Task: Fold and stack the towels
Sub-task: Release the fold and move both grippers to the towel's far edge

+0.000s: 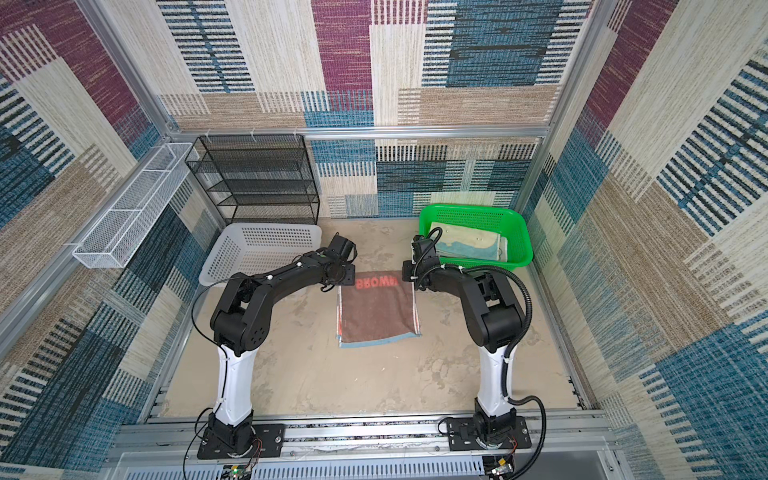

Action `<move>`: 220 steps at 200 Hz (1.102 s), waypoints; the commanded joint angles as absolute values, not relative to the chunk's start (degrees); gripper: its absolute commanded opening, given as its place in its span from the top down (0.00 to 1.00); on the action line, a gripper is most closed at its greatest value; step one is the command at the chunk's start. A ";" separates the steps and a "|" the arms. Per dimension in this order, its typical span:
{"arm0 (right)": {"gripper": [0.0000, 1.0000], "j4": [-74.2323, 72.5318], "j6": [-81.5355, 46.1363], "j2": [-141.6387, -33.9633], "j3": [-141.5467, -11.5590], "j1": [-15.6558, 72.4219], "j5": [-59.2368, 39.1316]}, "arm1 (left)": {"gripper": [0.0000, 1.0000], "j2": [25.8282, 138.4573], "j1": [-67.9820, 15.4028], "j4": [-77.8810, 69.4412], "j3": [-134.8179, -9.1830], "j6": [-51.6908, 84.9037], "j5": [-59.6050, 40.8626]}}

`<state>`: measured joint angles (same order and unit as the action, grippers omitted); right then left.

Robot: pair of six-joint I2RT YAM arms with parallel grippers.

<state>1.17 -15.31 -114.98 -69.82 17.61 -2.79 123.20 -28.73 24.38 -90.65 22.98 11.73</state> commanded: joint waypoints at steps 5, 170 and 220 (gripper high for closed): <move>0.72 -0.27 -15.16 -115.97 -70.72 17.65 -2.66 | 0.47 124.26 -28.43 25.49 -91.61 22.16 11.49; 1.00 -3.82 -11.17 -108.69 -69.33 16.61 -3.99 | 1.00 114.36 -28.05 16.60 -85.34 10.62 15.48; 1.00 -5.36 -10.48 -105.50 -67.15 16.04 -7.01 | 1.00 109.09 -28.08 9.33 -78.79 6.46 14.05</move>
